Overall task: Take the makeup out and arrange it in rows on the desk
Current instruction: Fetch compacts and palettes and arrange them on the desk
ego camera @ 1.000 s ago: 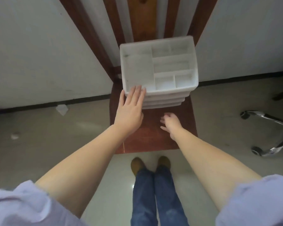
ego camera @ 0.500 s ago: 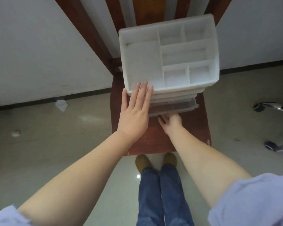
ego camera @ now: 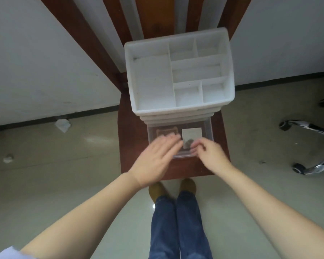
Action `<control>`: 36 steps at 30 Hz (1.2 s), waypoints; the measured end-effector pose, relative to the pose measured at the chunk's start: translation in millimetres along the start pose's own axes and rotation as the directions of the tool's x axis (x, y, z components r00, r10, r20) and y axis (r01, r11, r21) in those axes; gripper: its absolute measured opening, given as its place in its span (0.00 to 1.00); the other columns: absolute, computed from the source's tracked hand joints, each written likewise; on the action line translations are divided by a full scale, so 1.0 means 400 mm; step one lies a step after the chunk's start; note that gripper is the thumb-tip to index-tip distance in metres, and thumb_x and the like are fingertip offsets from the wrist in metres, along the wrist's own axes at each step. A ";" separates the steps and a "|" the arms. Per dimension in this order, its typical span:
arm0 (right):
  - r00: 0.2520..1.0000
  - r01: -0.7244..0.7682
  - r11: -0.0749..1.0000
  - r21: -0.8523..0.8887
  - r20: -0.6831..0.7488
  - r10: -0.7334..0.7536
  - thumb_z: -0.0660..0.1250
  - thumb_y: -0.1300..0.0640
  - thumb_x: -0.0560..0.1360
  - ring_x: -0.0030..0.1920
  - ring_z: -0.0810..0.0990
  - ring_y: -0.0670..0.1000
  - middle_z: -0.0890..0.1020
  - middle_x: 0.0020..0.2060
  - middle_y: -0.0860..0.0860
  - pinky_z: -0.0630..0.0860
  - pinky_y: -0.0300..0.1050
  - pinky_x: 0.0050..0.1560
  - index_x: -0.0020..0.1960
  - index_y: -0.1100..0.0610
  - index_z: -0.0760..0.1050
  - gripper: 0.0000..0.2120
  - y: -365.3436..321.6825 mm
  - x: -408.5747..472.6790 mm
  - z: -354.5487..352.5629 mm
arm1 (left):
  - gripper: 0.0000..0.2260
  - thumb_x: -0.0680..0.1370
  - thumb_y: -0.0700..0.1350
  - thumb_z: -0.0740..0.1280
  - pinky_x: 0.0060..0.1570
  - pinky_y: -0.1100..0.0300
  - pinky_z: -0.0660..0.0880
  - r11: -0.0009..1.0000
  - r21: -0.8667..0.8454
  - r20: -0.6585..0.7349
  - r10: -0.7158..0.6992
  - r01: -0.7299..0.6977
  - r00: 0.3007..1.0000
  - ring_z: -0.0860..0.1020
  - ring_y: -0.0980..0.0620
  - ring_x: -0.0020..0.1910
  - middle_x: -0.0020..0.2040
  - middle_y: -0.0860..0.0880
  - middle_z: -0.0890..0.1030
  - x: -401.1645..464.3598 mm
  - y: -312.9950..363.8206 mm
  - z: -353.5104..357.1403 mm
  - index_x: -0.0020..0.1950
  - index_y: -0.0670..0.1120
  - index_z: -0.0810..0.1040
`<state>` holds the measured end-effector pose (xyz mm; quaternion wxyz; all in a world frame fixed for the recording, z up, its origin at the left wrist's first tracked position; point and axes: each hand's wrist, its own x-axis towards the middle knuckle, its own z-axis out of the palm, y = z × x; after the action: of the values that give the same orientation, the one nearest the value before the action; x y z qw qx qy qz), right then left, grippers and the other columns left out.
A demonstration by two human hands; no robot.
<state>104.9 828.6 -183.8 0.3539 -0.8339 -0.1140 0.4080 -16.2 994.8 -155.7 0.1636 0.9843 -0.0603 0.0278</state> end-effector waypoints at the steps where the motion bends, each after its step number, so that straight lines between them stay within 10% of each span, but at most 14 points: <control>1: 0.989 0.118 0.972 -0.201 -0.064 -0.134 0.57 0.63 0.77 0.45 0.80 0.50 0.82 0.47 0.51 0.74 0.42 0.45 0.47 0.53 0.77 0.11 -0.009 0.023 -0.026 | 0.24 0.73 0.34 0.61 0.66 0.45 0.68 0.996 -0.083 0.128 -0.024 0.034 0.992 0.69 0.42 0.68 0.69 0.40 0.71 -0.002 0.009 0.024 0.70 0.40 0.68; 5: 0.928 0.371 0.549 -0.748 0.289 -0.233 0.66 0.53 0.75 0.67 0.67 0.58 0.65 0.69 0.54 0.66 0.53 0.67 0.64 0.54 0.69 0.19 -0.005 0.121 -0.045 | 0.27 0.76 0.39 0.60 0.72 0.51 0.58 0.824 -0.107 0.377 -0.485 0.557 0.789 0.58 0.44 0.74 0.75 0.45 0.60 0.079 -0.020 0.127 0.75 0.48 0.58; 11: 0.891 0.430 0.245 -0.869 0.365 -0.269 0.68 0.56 0.72 0.68 0.63 0.60 0.63 0.68 0.58 0.57 0.56 0.70 0.68 0.57 0.62 0.27 0.055 0.181 -0.005 | 0.43 0.72 0.50 0.70 0.74 0.49 0.47 0.857 0.205 0.499 -0.506 0.472 0.703 0.48 0.44 0.76 0.77 0.42 0.50 0.114 -0.099 0.228 0.77 0.47 0.44; 15: 0.893 0.432 0.335 -0.837 0.344 -0.291 0.66 0.54 0.72 0.63 0.66 0.60 0.67 0.63 0.59 0.69 0.50 0.57 0.68 0.57 0.62 0.27 0.051 0.182 -0.013 | 0.43 0.71 0.54 0.70 0.67 0.48 0.61 0.904 0.246 0.459 -0.426 0.350 0.779 0.60 0.39 0.69 0.70 0.39 0.60 0.109 -0.105 0.223 0.77 0.45 0.48; 24: 0.923 0.215 0.943 -0.255 0.369 -0.111 0.69 0.43 0.64 0.53 0.75 0.48 0.73 0.56 0.50 0.75 0.45 0.54 0.64 0.43 0.62 0.32 -0.004 0.025 -0.127 | 0.38 0.70 0.56 0.71 0.56 0.64 0.68 0.598 -0.361 0.709 -0.323 0.716 0.627 0.71 0.49 0.64 0.70 0.46 0.68 0.076 -0.076 0.020 0.75 0.50 0.57; 28: 0.745 0.213 0.861 -0.461 0.647 0.162 0.69 0.45 0.70 0.56 0.74 0.48 0.71 0.63 0.53 0.69 0.39 0.55 0.74 0.50 0.56 0.37 0.040 -0.032 -0.073 | 0.39 0.72 0.57 0.69 0.63 0.64 0.64 0.591 -0.189 0.942 -0.117 0.784 0.315 0.66 0.50 0.69 0.74 0.47 0.63 0.013 -0.015 0.031 0.76 0.45 0.54; 36: 0.814 0.173 0.780 -0.602 0.533 0.231 0.67 0.43 0.70 0.60 0.72 0.54 0.67 0.67 0.56 0.70 0.41 0.55 0.77 0.55 0.46 0.45 0.055 0.045 -0.033 | 0.49 0.70 0.56 0.70 0.65 0.51 0.68 0.613 -0.082 0.925 -0.246 0.786 0.289 0.70 0.43 0.65 0.72 0.41 0.65 0.021 -0.037 0.096 0.77 0.46 0.39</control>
<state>124.4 814.7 -204.2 -0.0020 -0.7394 -0.3313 0.5862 -4.6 995.3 -196.0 0.3754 0.7310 0.2040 -0.5321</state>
